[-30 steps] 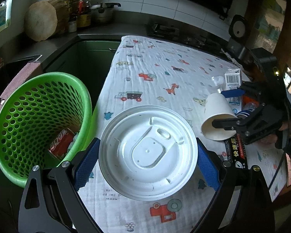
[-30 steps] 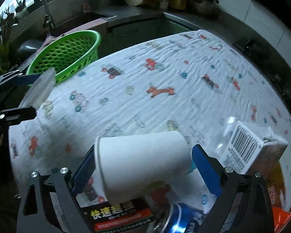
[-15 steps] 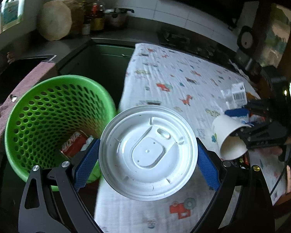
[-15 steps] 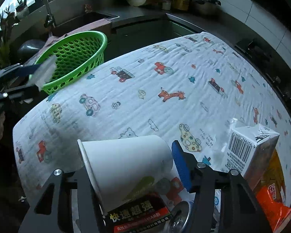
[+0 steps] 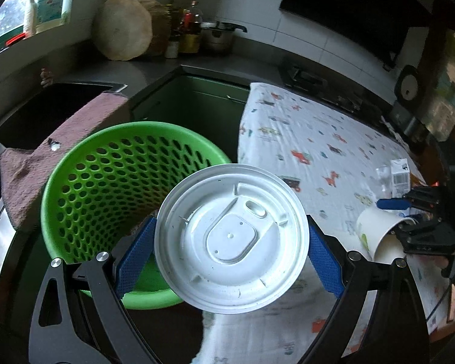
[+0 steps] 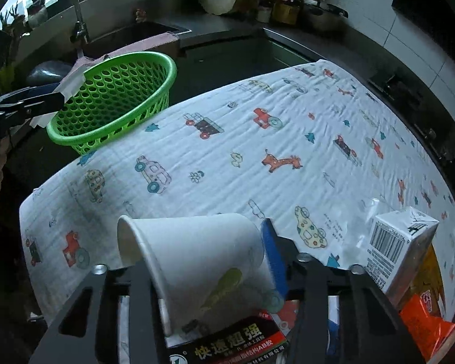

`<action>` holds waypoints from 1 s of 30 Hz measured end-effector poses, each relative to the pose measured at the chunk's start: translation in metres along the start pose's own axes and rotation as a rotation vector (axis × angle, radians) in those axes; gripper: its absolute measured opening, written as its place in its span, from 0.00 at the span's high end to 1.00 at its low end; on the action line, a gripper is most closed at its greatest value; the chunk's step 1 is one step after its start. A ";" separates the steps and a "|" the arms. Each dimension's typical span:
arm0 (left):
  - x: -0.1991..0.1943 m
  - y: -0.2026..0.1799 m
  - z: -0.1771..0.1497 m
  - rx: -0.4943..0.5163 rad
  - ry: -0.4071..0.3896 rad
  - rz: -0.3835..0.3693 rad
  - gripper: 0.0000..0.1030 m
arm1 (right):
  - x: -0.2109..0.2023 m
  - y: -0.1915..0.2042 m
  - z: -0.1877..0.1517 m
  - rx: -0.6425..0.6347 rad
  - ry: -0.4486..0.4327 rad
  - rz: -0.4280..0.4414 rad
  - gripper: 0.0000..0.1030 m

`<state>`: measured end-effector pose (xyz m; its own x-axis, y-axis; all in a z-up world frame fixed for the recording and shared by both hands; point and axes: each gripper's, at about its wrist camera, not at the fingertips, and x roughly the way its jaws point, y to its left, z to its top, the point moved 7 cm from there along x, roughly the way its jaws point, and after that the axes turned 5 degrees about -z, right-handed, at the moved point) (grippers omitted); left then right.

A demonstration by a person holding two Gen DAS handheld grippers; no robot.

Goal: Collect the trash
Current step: 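Release the lid into the basket with the left gripper while the right gripper carries the cup over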

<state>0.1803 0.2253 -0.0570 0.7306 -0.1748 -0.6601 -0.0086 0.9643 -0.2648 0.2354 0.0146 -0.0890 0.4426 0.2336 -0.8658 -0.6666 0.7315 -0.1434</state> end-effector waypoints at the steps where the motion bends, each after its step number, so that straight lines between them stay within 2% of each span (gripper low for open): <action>1: 0.000 0.002 0.000 -0.001 0.002 0.004 0.11 | 0.000 0.000 0.001 -0.005 -0.008 -0.015 0.28; 2: 0.001 0.004 -0.001 -0.002 0.004 0.006 0.11 | -0.001 0.000 0.002 -0.013 -0.018 -0.034 0.19; 6: 0.006 0.008 -0.005 -0.010 0.015 0.009 0.11 | 0.004 0.001 0.003 -0.013 -0.006 -0.006 0.19; 13: 0.011 0.009 -0.006 -0.010 0.025 0.009 0.11 | 0.016 0.008 -0.006 0.013 0.032 0.113 0.17; 16: 0.013 0.011 -0.007 -0.014 0.030 0.010 0.11 | 0.019 0.011 -0.007 0.019 0.032 0.136 0.17; 19: 0.014 0.013 -0.007 -0.016 0.033 0.016 0.11 | 0.020 0.018 -0.008 0.009 0.036 0.154 0.20; 21: 0.015 0.018 -0.006 -0.023 0.035 0.021 0.11 | 0.020 0.024 -0.008 -0.001 0.035 0.164 0.31; 30: 0.021 0.045 0.002 -0.057 0.040 0.069 0.11 | 0.009 0.036 0.008 -0.001 -0.025 0.137 0.32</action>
<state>0.1965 0.2654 -0.0817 0.6990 -0.1169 -0.7055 -0.0977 0.9617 -0.2562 0.2199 0.0477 -0.0979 0.3622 0.3469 -0.8651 -0.7226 0.6908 -0.0256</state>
